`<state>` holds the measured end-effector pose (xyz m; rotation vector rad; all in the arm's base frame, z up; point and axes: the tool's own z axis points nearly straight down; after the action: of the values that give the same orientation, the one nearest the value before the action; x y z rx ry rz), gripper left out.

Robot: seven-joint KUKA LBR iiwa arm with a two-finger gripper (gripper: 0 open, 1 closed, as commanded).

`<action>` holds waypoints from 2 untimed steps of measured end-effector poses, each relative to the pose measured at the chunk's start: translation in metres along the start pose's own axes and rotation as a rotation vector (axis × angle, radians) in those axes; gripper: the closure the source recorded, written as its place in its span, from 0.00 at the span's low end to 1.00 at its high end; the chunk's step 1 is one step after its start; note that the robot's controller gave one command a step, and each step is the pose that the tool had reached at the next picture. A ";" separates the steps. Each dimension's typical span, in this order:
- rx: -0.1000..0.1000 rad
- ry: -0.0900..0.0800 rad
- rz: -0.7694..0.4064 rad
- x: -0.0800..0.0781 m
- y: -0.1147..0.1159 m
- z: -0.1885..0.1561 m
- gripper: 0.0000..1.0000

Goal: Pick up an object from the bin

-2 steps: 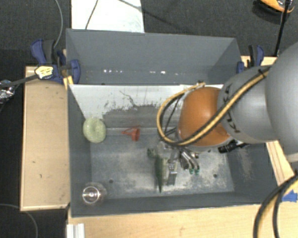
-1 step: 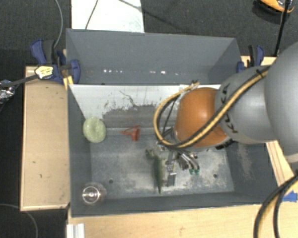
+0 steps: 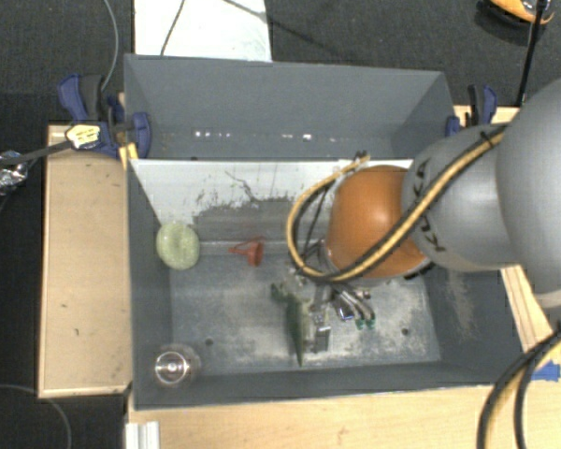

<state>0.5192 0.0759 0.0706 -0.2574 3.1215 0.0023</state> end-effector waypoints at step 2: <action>0.000 -0.006 -0.351 -0.001 0.002 -0.001 0.00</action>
Offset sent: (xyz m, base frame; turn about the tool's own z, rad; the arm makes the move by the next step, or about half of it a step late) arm -0.0008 0.0008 0.0011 -0.3699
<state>0.5194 0.0776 0.0715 -0.7965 3.0226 0.0008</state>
